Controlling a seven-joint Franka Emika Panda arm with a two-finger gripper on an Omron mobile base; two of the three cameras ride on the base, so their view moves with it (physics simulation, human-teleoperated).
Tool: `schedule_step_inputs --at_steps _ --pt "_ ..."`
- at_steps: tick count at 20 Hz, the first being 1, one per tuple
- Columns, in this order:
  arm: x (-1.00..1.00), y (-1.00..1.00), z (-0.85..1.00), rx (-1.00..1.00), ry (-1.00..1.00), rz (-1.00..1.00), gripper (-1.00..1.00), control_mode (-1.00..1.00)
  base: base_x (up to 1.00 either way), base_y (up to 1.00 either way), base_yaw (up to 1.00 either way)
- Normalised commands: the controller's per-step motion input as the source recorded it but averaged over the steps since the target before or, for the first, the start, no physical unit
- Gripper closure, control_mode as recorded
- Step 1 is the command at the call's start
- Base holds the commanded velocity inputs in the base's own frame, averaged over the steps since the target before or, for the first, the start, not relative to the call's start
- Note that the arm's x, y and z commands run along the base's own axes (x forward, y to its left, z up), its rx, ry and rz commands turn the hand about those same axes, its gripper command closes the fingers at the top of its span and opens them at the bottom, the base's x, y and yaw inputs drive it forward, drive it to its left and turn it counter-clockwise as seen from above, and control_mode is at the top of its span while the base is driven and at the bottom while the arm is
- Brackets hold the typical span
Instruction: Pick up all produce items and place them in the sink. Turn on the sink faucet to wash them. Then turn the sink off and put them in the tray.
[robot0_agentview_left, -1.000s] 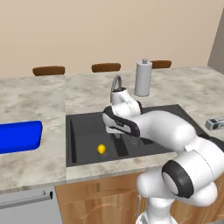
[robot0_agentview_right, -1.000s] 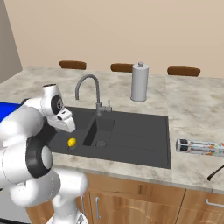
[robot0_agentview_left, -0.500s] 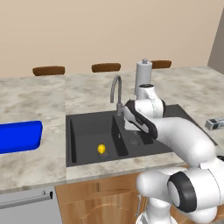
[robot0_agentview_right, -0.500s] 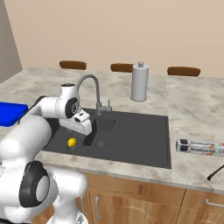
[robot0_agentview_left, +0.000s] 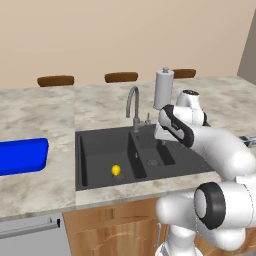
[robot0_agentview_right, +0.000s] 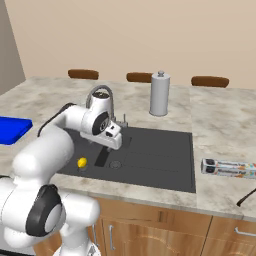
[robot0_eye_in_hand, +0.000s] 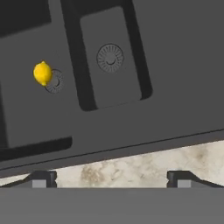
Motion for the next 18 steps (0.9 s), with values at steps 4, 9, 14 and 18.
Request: schedule_step_inputs --at_steps 4,9,14,18 --pt "0.43 -0.29 0.15 0.14 -0.14 0.13 -1.0 -1.0 0.0 0.0 0.0" --pt "0.5 -0.15 0.11 0.16 -0.07 0.07 -1.0 -1.0 0.0 0.0 0.0" --pt "0.44 -0.09 0.02 0.12 -0.03 0.02 -1.0 -1.0 0.0 0.0 0.0" --pt "0.31 -0.14 0.0 0.07 0.0 0.0 -1.0 -1.0 0.0 0.0 0.0"
